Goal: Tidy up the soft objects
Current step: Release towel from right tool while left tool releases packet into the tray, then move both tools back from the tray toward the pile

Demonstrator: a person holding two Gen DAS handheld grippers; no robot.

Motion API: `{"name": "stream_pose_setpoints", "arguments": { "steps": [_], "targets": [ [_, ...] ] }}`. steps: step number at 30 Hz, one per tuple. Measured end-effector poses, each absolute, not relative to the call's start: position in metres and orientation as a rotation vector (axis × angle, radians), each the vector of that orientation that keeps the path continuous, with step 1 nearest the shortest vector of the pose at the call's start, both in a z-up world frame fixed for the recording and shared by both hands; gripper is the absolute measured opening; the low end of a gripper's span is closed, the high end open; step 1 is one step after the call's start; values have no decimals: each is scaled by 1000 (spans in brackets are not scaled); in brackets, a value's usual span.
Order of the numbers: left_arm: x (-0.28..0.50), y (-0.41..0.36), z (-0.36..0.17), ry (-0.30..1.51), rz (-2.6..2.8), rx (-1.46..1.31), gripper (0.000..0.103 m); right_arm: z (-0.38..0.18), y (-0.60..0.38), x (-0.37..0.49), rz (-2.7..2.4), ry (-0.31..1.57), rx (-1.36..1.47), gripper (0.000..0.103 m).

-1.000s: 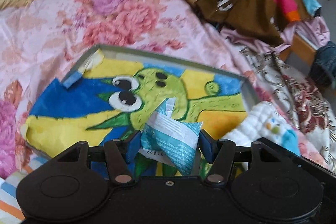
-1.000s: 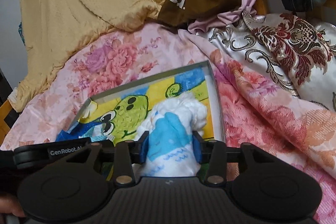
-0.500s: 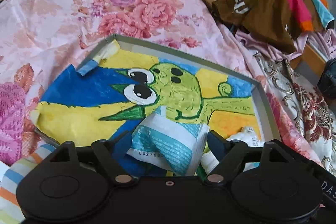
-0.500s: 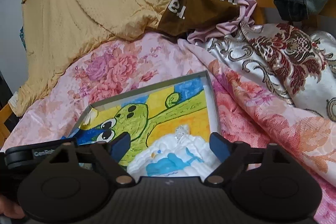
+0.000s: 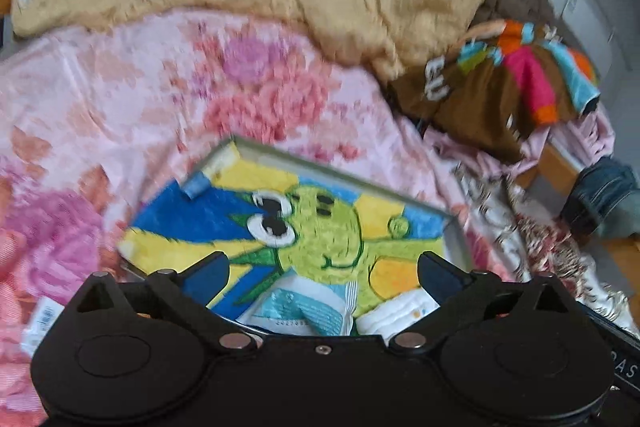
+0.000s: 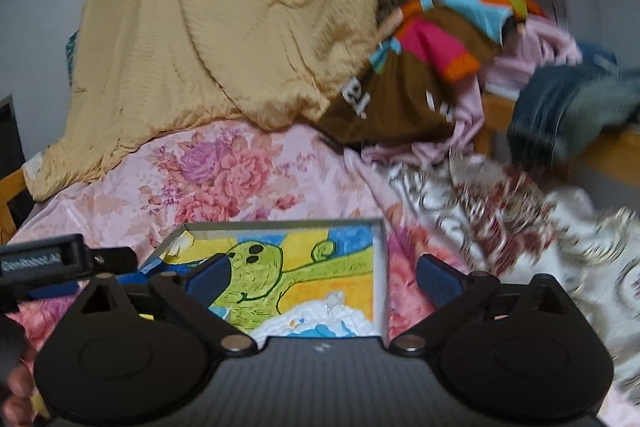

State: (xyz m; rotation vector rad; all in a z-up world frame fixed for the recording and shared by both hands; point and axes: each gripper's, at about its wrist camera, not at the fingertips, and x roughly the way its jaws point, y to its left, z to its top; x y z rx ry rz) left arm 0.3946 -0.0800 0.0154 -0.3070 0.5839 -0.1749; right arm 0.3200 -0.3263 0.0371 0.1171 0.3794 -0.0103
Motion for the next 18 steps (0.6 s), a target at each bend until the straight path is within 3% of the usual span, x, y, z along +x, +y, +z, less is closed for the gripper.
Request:
{"name": "stream_pose_setpoints", "arguments": {
  "steps": [11, 18],
  "targets": [
    [299, -42, 58, 423, -169, -251, 102, 84, -299, 243, 67, 194, 69, 103],
    [243, -20, 75, 346, -168, -221, 102, 84, -282, 190, 95, 82, 36, 103]
  ]
}}
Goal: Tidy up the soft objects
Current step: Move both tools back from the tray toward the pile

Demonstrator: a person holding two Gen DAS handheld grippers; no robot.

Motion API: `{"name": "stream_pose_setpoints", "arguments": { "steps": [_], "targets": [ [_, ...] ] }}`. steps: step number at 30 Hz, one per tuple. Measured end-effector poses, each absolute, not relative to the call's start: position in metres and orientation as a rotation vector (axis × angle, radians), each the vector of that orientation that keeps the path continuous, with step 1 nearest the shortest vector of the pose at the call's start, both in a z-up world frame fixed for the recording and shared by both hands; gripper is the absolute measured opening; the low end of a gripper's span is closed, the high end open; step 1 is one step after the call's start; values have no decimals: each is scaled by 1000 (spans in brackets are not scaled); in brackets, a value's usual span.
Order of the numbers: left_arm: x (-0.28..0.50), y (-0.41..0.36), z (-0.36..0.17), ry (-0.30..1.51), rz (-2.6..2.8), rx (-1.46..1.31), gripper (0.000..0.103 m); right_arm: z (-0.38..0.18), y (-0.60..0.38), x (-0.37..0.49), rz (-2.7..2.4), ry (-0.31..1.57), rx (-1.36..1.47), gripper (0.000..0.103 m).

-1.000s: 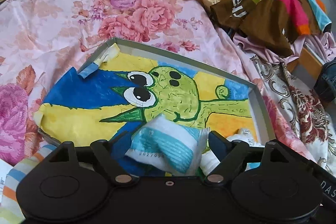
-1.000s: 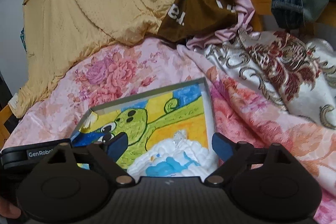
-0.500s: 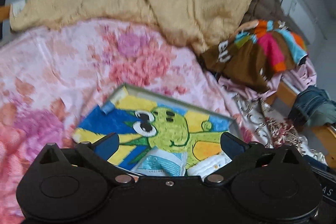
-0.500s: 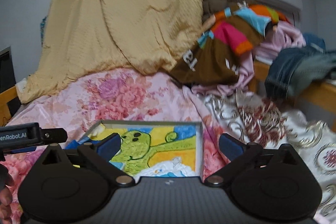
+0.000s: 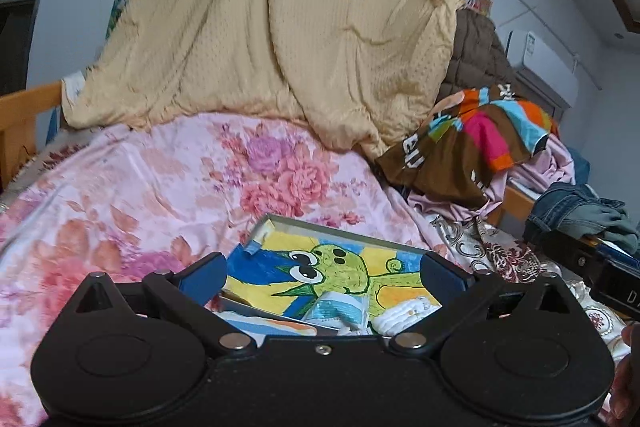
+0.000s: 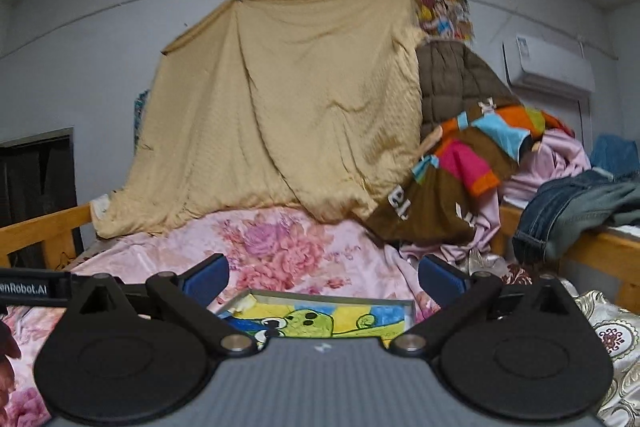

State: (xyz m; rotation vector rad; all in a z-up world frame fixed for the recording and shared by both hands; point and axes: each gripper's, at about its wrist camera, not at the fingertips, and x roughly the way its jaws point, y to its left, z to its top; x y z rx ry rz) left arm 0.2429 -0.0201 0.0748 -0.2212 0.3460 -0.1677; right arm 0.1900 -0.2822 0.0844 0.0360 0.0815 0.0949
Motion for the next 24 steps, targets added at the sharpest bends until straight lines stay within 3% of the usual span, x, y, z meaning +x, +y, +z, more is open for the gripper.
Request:
{"name": "stream_pose_setpoints", "arguments": {
  "steps": [7, 24],
  "targets": [
    [194, 2, 73, 320, -192, -165, 102, 58, -257, 142, 126, 68, -4, 103],
    [155, 49, 6, 434, -240, -93, 102, 1, -196, 95, 180, 288, -175, 103]
  ]
}}
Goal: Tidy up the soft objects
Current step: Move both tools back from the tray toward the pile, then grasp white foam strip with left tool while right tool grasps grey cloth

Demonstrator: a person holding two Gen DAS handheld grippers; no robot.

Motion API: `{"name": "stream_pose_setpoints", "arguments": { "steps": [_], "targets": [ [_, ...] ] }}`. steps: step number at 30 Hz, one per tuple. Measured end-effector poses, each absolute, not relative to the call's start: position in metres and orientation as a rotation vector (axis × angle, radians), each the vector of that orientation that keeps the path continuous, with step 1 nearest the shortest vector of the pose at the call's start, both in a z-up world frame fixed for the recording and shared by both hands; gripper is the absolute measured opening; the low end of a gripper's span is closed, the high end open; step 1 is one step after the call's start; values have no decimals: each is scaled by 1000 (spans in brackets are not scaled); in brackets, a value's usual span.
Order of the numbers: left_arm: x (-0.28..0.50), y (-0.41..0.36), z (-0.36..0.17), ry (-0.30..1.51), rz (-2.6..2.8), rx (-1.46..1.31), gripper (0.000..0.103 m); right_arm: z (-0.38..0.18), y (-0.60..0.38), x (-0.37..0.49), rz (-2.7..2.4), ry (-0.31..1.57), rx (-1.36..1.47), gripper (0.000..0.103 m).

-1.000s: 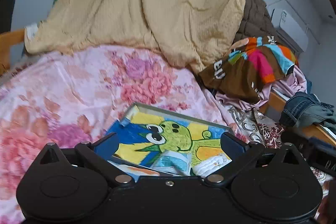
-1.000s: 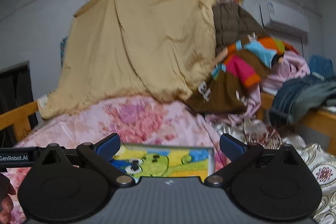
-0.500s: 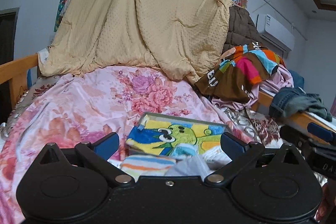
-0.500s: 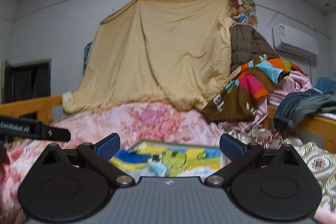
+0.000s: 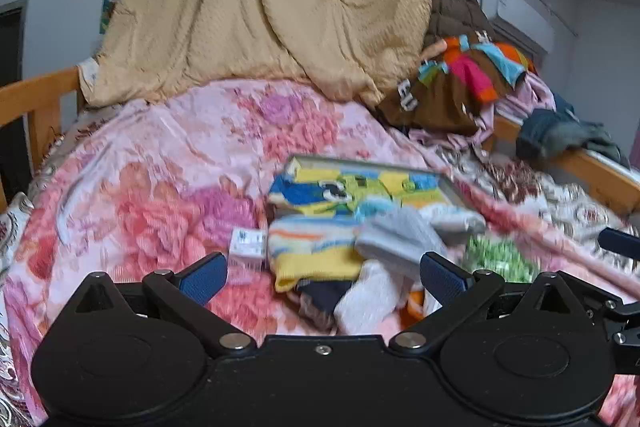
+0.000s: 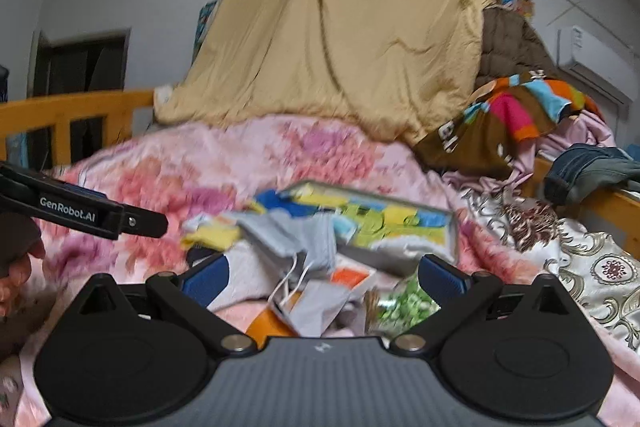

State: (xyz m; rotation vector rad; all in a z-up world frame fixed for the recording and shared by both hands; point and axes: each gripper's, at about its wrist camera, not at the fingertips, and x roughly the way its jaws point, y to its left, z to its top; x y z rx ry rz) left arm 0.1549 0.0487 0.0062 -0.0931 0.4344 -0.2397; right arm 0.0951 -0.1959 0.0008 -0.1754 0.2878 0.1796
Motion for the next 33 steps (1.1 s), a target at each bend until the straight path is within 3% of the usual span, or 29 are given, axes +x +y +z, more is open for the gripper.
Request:
{"name": "stream_pose_setpoints", "arguments": {
  "steps": [11, 23, 33],
  "targets": [
    [174, 42, -34, 523, -374, 61, 102, -30, -178, 124, 170, 418, -287, 103],
    [211, 32, -37, 537, -530, 112, 102, -42, -203, 166, 138, 497, -157, 100],
    [231, 13, -50, 535, -658, 156, 79, -51, -221, 190, 123, 541, -29, 86]
  ]
}}
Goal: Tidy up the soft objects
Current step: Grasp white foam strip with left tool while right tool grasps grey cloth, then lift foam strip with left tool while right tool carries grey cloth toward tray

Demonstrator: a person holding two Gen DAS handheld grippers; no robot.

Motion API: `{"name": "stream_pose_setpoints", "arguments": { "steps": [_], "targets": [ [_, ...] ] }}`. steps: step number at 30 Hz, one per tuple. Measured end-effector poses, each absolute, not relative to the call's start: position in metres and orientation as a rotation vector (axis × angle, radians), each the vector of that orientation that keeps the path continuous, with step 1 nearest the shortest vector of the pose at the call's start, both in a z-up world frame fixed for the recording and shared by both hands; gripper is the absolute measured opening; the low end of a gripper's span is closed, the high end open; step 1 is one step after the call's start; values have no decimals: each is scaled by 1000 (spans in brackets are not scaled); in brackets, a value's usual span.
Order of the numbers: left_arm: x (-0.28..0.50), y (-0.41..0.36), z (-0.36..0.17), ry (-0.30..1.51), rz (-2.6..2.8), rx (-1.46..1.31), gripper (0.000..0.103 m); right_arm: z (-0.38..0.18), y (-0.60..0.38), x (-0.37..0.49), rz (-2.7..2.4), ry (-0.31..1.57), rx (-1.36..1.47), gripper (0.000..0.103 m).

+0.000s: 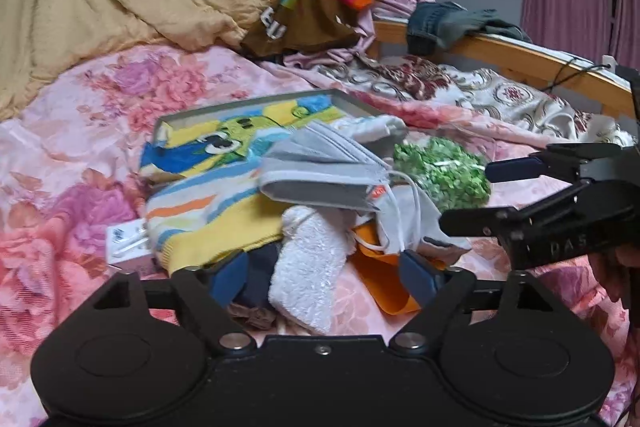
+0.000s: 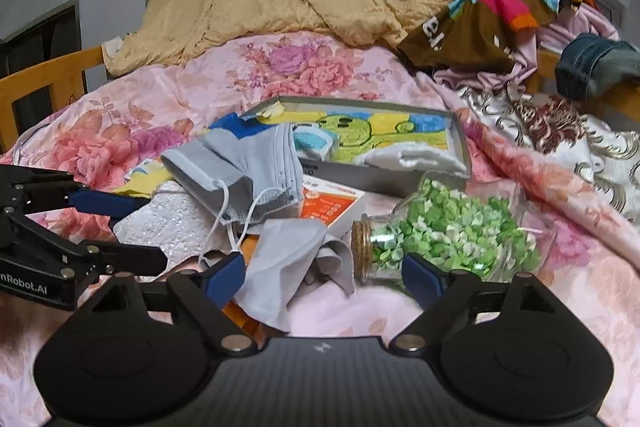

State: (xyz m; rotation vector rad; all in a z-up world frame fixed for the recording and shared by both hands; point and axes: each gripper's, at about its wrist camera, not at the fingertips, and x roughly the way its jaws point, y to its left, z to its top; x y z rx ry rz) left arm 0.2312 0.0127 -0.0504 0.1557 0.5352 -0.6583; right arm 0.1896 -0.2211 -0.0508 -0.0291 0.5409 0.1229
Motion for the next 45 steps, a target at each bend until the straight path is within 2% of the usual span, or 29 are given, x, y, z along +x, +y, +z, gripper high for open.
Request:
{"name": "stream_pose_setpoints", "arguments": {
  "steps": [4, 6, 8, 15, 20, 23, 25, 31, 34, 45],
  "targets": [
    [236, 12, -56, 546, -673, 134, 73, -56, -217, 197, 150, 564, -26, 74],
    [237, 11, -56, 549, -685, 131, 59, -58, -214, 198, 168, 567, -25, 69],
    [239, 10, -56, 563, -701, 127, 51, -59, -210, 199, 182, 568, -33, 63],
    [238, 5, -58, 580, -708, 142, 33, -62, -205, 201, 207, 589, -28, 47],
    [239, 1, -60, 608, -698, 146, 26, -66, -206, 203, 215, 613, 2, 37],
    [241, -3, -63, 637, -682, 174, 18, -67, -205, 203, 224, 622, 4, 26],
    [243, -3, -65, 656, -661, 176, 16, -68, -202, 204, 227, 632, -1, 19],
    [240, -1, -66, 671, -626, 146, 12, -69, -199, 203, 205, 642, -30, 6],
    [234, -5, -65, 672, -603, 138, 12, -67, -201, 201, 173, 638, -55, 3],
    [201, -6, -57, 720, -520, 92, 11, -59, -206, 182, 58, 569, -158, 2]
  ]
}}
